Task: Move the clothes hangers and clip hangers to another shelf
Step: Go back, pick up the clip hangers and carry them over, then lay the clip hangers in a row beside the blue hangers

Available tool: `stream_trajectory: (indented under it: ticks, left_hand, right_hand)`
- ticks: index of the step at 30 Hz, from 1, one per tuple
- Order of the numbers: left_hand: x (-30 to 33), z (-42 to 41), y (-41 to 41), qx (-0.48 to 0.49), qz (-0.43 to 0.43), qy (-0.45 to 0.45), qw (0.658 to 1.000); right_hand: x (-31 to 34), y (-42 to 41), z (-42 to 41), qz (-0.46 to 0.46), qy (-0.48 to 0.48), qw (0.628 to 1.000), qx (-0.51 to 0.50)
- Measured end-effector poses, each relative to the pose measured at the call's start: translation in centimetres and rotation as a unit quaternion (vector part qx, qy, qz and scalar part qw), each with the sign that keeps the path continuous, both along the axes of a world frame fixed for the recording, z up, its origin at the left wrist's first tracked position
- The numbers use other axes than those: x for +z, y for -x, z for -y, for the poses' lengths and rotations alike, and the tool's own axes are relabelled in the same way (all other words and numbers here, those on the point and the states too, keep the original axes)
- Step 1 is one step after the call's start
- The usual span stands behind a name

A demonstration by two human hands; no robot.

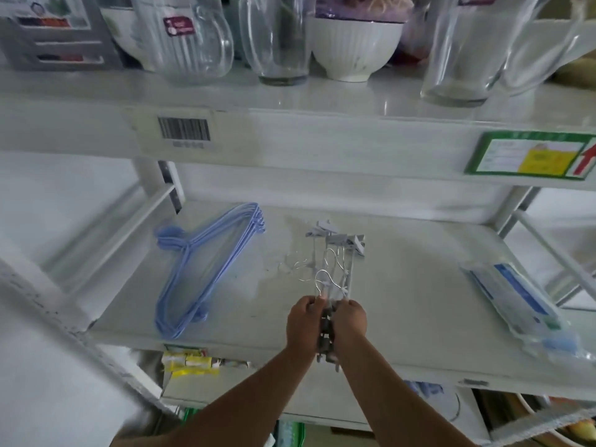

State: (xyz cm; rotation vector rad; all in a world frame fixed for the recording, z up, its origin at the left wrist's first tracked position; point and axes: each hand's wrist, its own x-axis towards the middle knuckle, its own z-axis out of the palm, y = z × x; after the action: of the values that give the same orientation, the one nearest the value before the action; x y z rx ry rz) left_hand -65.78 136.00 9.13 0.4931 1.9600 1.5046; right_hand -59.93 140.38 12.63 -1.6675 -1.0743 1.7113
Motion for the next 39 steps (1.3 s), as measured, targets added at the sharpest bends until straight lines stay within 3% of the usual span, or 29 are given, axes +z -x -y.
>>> stream_trajectory:
  ticks: [6,12,21,24,27,33,39]
  left_hand:
    - [-2.2,-3.1,0.7,-0.034,0.011,0.050,0.998]
    - [-2.7,-4.1,3.2,-0.066,-0.044,0.095,0.992]
    - [-3.9,-2.2,8.2,-0.055,-0.099,0.133,0.985]
    - [-4.7,-0.8,10.1,-0.033,-0.175,0.145,0.973]
    - [-5.1,0.6,11.2,-0.032,-0.240,0.159,0.957]
    - [-6.6,3.1,12.6,-0.118,-0.211,0.079,0.967]
    - [-6.5,4.2,15.4,-0.229,-0.191,0.035,0.954]
  right_hand:
    - [-2.7,0.6,-4.0,0.060,-0.006,0.998,0.017]
    - [-4.6,1.1,-6.1,0.128,-0.043,0.991,0.007]
    - [-4.8,-0.5,-8.3,0.149,-0.021,0.987,-0.047]
    - [-5.4,-0.7,-8.5,0.130,-0.003,0.989,-0.065]
    - [-5.5,-0.4,-8.7,0.160,-0.016,0.986,-0.030]
    - [-4.5,0.0,-7.8,0.203,-0.048,0.976,0.068]
    - [-3.2,0.1,-8.1,0.387,-0.079,0.905,0.159]
